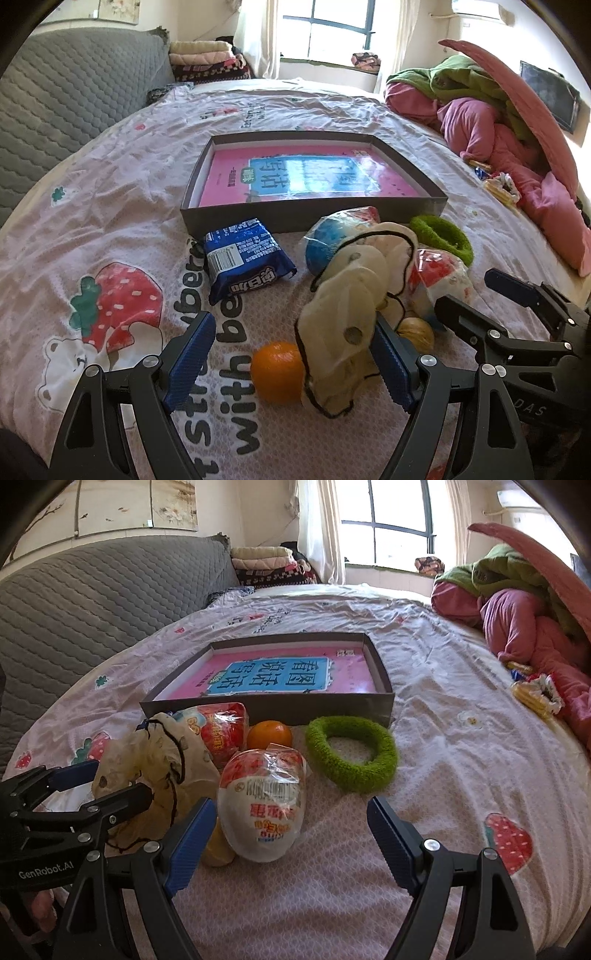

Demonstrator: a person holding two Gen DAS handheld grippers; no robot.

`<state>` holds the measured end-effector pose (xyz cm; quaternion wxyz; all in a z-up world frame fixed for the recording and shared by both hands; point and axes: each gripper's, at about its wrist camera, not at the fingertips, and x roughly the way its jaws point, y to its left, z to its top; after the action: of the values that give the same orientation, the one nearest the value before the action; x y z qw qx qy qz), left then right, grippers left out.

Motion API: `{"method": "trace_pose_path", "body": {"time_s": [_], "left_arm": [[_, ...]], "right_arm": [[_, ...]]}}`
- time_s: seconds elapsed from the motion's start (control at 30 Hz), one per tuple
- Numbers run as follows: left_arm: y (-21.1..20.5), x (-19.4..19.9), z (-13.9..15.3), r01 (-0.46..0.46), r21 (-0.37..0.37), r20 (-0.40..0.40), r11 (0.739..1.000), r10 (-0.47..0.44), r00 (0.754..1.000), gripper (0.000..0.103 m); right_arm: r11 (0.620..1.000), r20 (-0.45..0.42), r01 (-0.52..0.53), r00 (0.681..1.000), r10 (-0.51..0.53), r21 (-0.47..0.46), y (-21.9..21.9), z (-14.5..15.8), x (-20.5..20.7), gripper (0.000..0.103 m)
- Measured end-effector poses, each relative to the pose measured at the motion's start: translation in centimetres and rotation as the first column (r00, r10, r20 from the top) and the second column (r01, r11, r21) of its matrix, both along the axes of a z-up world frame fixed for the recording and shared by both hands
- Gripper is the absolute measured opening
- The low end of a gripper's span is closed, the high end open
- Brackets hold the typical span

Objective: Organize objects
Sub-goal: 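Close the left gripper on the mesh bag while the right gripper closes on the white egg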

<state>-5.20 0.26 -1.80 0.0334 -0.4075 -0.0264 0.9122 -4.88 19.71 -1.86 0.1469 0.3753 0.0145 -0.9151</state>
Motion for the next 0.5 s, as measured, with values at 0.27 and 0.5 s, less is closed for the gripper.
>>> {"method": "trace_pose_path", "body": {"time_s": [0.27,0.5], "left_arm": [[-0.5,-1.2,-0.7,0.009,0.017,0.01,1.0,-0.009,1.0,0.083],[0.3,-1.2,-0.5,0.063,0.024,-0.006,0.998,-0.063,0.998,0.076]], "right_arm": [[0.998,0.044,-0.031,0.998,0.033,-0.046,-0.4,-0.8,-1.6,0.074],[0.995,0.065,-0.074,0.995,0.078,-0.063,-1.1,-1.5,-2.0,0.05]]}}
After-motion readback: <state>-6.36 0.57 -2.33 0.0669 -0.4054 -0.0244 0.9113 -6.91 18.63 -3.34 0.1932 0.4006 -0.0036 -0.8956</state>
